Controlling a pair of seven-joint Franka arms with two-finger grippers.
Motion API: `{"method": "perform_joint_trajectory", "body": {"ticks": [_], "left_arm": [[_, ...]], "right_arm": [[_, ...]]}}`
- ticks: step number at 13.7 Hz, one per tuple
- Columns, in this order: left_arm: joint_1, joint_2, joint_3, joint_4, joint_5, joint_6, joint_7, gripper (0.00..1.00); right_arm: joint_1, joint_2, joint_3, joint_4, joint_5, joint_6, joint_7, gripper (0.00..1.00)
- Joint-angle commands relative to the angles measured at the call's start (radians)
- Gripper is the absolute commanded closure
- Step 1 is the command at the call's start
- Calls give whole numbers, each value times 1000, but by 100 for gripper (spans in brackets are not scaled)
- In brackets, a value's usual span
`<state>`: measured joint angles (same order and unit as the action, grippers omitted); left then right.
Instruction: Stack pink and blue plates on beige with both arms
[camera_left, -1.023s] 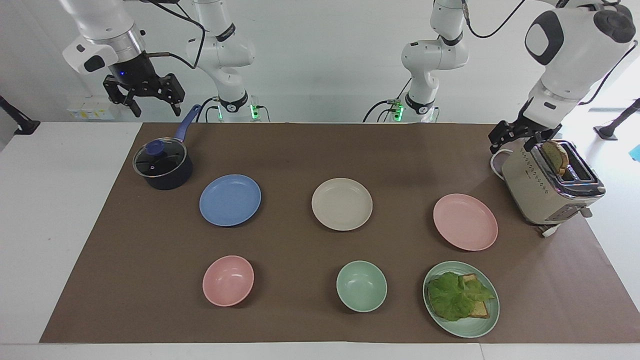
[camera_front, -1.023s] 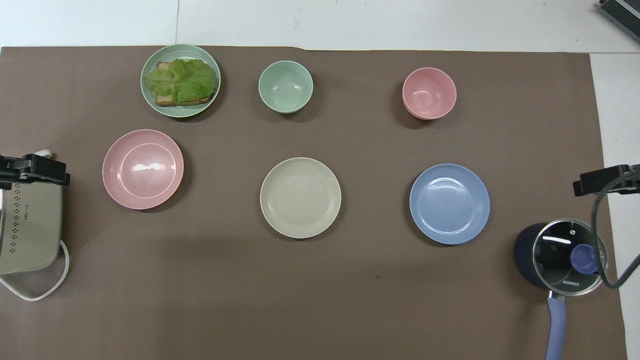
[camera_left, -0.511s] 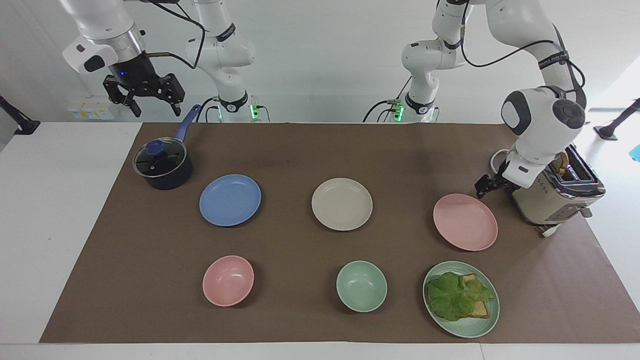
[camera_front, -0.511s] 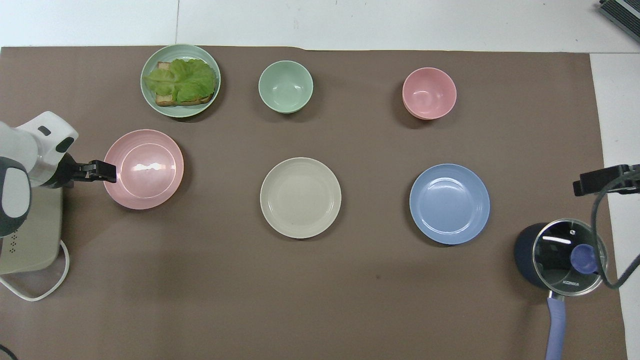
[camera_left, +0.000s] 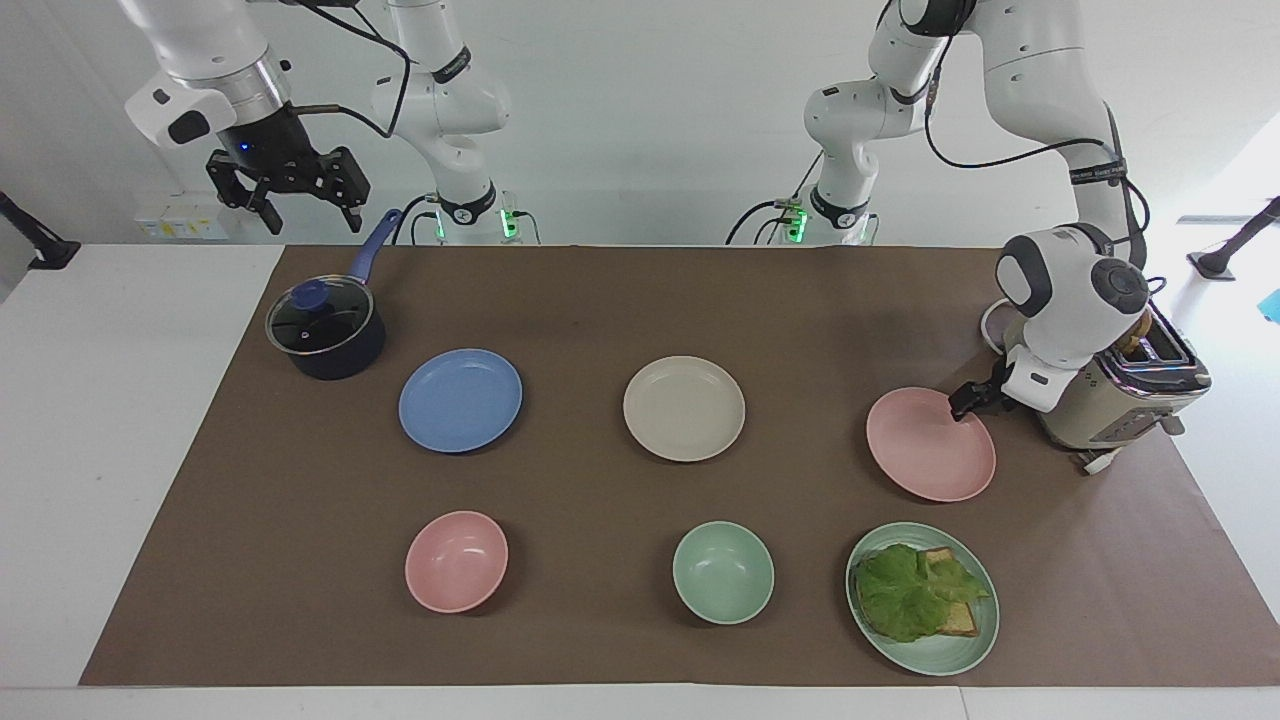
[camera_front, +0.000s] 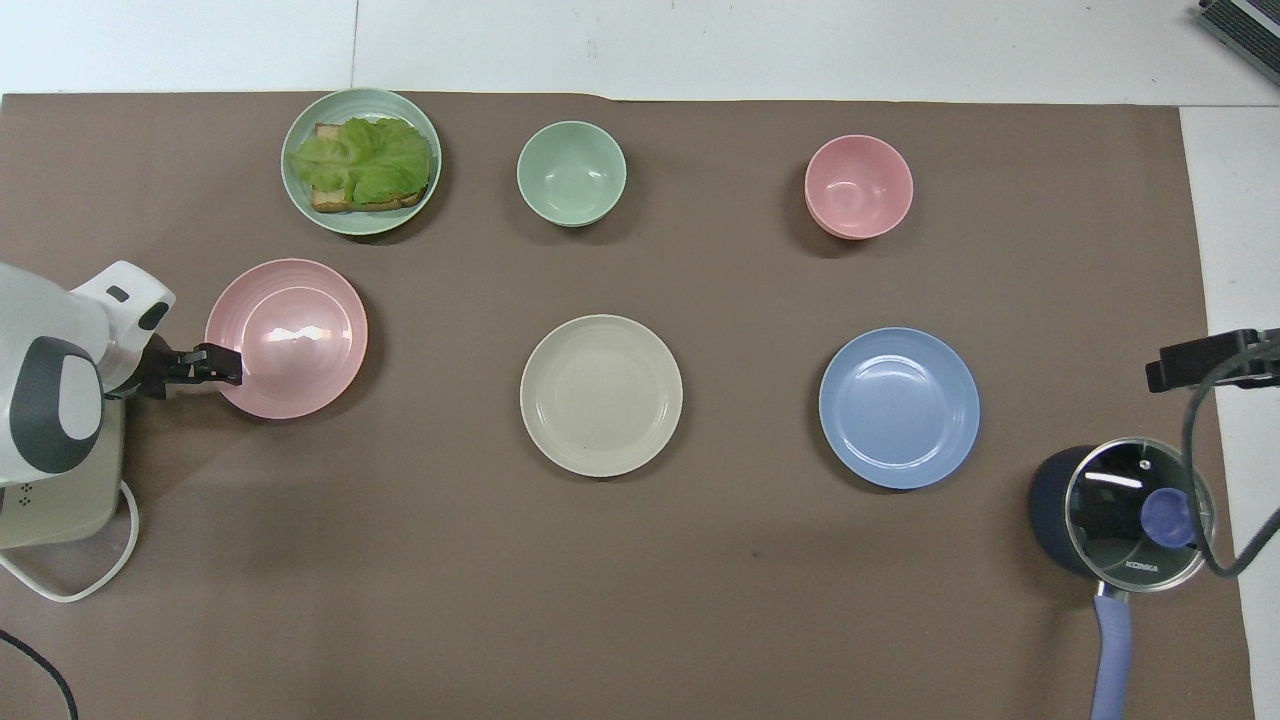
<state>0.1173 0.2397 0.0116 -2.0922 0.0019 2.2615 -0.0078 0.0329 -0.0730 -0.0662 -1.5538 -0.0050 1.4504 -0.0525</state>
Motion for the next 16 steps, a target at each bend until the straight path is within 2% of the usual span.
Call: {"method": "perform_joint_trajectory", "body": {"ticks": [1, 2, 7, 8, 10, 13, 16], "left_arm": [[-7, -30, -10, -35, -8, 24, -59, 83], [-11, -28, -9, -34, -8, 23, -58, 100], [-10, -23, -10, -6, -8, -10, -58, 100], [-10, -25, -10, 10, -8, -42, -57, 100], [-11, -33, -16, 98, -14, -187, -57, 100], [-11, -40, -18, 257, -135, -416, -57, 100], [-27, -74, -33, 259, -288, -445, -67, 100]], "right_arm": [[-5, -16, 0, -17, 10, 8, -18, 0], [-7, -16, 0, -17, 10, 8, -18, 0], [-7, -16, 0, -17, 10, 8, -18, 0], [-5, -16, 0, -17, 10, 8, -18, 0], [-5, -16, 0, -17, 10, 8, -18, 0], [-7, -16, 0, -17, 10, 8, -18, 0], [-5, -16, 2, -17, 10, 8, -18, 0]]}}
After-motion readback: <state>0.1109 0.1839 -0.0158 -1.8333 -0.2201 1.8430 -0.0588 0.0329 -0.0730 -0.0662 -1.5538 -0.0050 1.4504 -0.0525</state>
